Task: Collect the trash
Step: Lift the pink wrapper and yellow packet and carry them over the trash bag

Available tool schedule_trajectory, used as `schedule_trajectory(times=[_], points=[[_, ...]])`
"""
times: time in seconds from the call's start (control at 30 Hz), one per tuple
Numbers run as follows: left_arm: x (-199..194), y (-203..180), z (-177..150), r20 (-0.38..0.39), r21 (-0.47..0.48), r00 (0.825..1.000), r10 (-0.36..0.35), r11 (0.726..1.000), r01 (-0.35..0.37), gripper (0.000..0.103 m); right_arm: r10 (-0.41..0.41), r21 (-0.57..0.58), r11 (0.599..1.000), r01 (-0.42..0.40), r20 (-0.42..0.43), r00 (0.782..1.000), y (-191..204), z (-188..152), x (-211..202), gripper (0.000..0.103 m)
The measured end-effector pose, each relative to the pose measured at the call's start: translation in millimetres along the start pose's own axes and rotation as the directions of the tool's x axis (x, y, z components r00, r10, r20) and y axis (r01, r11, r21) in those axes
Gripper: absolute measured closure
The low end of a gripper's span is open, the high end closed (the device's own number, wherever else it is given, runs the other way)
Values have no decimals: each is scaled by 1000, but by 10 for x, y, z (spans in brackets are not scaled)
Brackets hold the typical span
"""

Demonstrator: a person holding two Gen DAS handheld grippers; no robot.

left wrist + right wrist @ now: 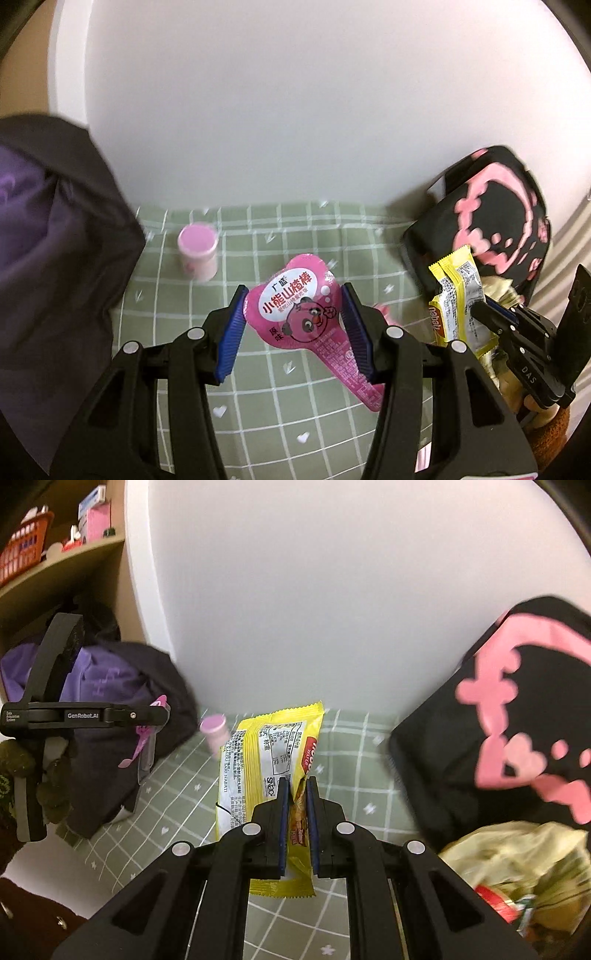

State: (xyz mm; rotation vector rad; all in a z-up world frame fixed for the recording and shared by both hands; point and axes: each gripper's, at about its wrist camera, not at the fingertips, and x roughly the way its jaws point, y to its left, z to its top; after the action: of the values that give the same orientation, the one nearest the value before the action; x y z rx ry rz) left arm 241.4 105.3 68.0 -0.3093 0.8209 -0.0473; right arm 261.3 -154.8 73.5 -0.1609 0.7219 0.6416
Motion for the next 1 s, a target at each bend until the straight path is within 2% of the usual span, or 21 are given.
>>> schedule_trajectory(times=[0.23, 0.43, 0.6, 0.8, 1.0], points=[[-112, -428, 167, 63, 85, 995, -77, 994, 72, 55, -109, 13, 994, 108, 79, 991, -175, 83, -448, 93], [-28, -1025, 159, 52, 210, 983, -176, 964, 161, 55, -224, 77, 973, 216, 120, 967, -437, -47, -877, 93], [130, -1596, 84, 9, 312, 967, -254, 920, 239, 55, -328, 154, 939, 309, 118, 937, -765, -267, -1221, 93], [329, -2255, -61, -68, 390, 938, -341, 856, 340, 55, -447, 252, 876, 412, 102, 889, -1115, -582, -1659, 93], [548, -2772, -233, -145, 445, 911, -386, 797, 408, 55, -512, 320, 826, 465, 80, 855, -1344, -853, -1922, 93]])
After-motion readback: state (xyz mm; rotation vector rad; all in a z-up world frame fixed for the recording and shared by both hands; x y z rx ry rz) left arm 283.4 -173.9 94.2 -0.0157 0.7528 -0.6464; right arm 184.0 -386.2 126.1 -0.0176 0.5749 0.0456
